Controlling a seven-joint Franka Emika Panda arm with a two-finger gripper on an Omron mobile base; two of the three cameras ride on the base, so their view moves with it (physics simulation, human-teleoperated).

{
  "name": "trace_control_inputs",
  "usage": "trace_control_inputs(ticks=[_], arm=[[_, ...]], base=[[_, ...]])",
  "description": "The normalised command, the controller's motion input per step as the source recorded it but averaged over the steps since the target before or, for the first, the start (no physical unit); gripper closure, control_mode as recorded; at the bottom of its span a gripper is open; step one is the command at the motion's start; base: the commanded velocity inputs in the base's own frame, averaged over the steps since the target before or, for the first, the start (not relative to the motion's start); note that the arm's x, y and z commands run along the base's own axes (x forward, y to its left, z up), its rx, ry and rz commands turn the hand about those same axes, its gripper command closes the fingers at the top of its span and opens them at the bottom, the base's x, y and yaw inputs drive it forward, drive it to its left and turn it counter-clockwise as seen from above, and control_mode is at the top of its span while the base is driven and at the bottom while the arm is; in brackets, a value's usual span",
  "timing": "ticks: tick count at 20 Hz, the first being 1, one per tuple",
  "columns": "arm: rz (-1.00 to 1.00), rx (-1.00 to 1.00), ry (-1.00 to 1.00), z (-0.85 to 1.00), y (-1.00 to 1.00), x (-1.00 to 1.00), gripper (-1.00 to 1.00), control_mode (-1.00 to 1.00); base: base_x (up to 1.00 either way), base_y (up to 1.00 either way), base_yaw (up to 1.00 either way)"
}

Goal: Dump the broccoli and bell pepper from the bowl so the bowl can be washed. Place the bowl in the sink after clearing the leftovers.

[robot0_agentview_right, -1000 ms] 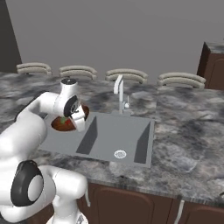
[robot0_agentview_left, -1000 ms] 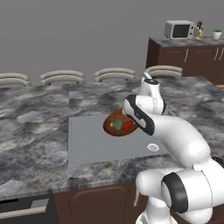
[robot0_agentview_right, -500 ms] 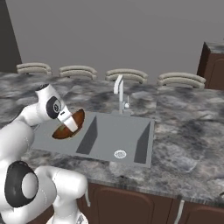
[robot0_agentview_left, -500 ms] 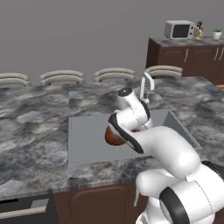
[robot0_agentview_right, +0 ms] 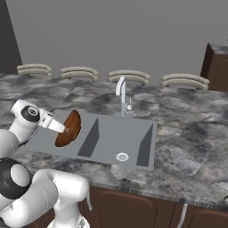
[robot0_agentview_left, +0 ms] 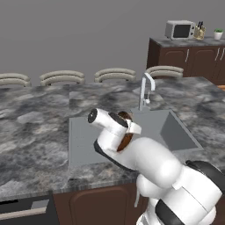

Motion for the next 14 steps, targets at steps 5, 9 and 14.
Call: trace_control_inputs(ticks=[5,9,14], arm=[[-0.09,-0.49,-0.11,0.39,0.3,0.28,1.0,-1.0],[-0.08,-0.26,-0.02,0.2,0.23,0.52,1.0,-1.0],[0.06,-0.29,0.08,-0.29,0.51,0.03,1.0,-1.0]], base=[[0.0,0.0,0.0],[0.0,0.0,0.0],[0.0,0.0,0.0]])
